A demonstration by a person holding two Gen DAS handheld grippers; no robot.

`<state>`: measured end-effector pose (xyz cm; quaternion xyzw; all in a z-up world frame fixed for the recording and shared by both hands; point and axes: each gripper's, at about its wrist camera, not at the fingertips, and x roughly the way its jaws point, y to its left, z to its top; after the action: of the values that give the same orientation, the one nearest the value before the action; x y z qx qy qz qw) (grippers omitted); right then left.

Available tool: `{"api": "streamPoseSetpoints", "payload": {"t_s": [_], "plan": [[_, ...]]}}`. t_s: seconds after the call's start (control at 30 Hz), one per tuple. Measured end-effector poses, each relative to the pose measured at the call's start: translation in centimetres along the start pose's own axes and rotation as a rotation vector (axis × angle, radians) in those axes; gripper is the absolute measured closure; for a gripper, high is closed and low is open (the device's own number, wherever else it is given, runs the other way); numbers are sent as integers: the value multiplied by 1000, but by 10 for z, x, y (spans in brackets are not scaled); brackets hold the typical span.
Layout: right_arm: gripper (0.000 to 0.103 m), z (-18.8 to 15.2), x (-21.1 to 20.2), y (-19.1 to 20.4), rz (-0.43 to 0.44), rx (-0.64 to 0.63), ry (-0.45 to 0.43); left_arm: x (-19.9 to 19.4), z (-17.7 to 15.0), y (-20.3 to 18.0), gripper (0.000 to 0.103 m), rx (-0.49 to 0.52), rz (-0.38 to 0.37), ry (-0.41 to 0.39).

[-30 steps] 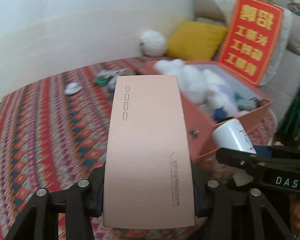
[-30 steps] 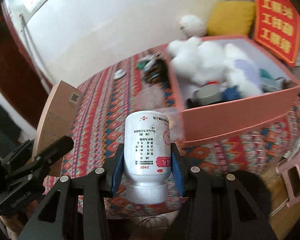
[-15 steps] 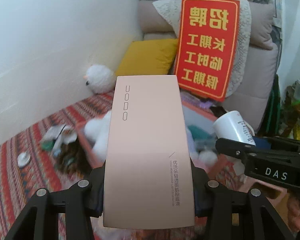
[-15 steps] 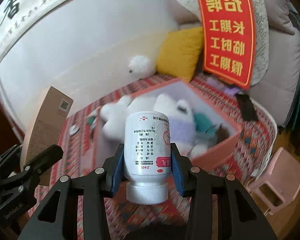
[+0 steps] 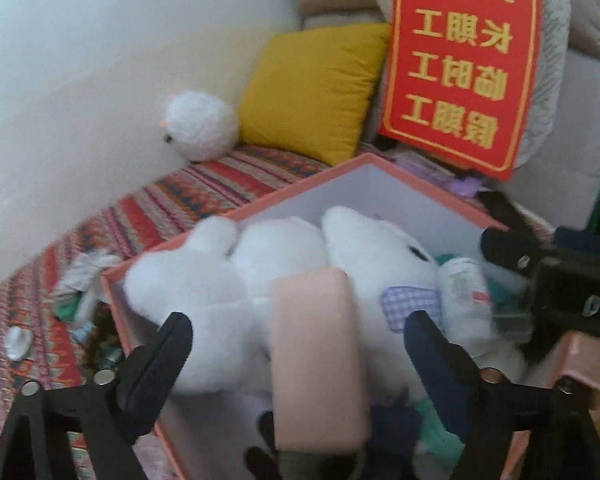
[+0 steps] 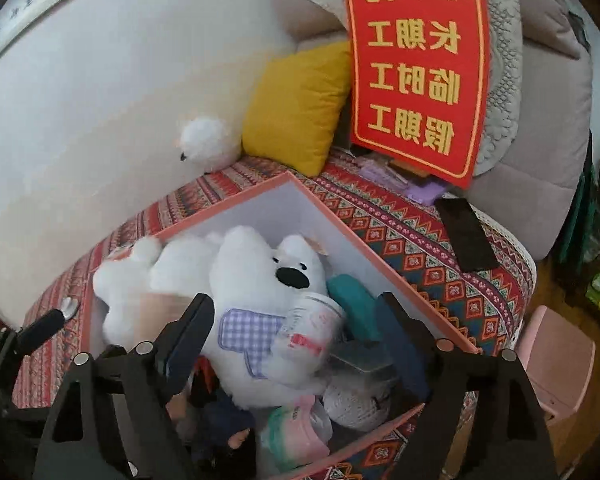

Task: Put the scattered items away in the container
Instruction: 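Carry the cardboard box and pill bottle over the pink box and release them inside, then grasp the clear flower-shaped tray with the right tool while the left grasps the white lid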

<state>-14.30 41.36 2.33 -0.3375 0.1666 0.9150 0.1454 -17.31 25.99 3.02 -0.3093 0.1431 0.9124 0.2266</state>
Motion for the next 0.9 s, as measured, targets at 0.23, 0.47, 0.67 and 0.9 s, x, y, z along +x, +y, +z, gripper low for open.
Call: {"api": "streamPoseSetpoints", "payload": {"t_s": [0.23, 0.47, 0.67, 0.9], "plan": [[17, -9, -26, 25, 30, -33, -5, -39, -13, 8, 7, -2, 31, -44], [14, -33, -74, 73, 71, -99, -31, -99, -28, 38, 4, -58, 62, -104], [12, -59, -107, 118, 117, -159, -34, -148, -54, 72, 3, -118, 104, -132], [11, -98, -124, 177, 176, -253, 0, -192, -107, 126, 3, -219, 181, -132]]}}
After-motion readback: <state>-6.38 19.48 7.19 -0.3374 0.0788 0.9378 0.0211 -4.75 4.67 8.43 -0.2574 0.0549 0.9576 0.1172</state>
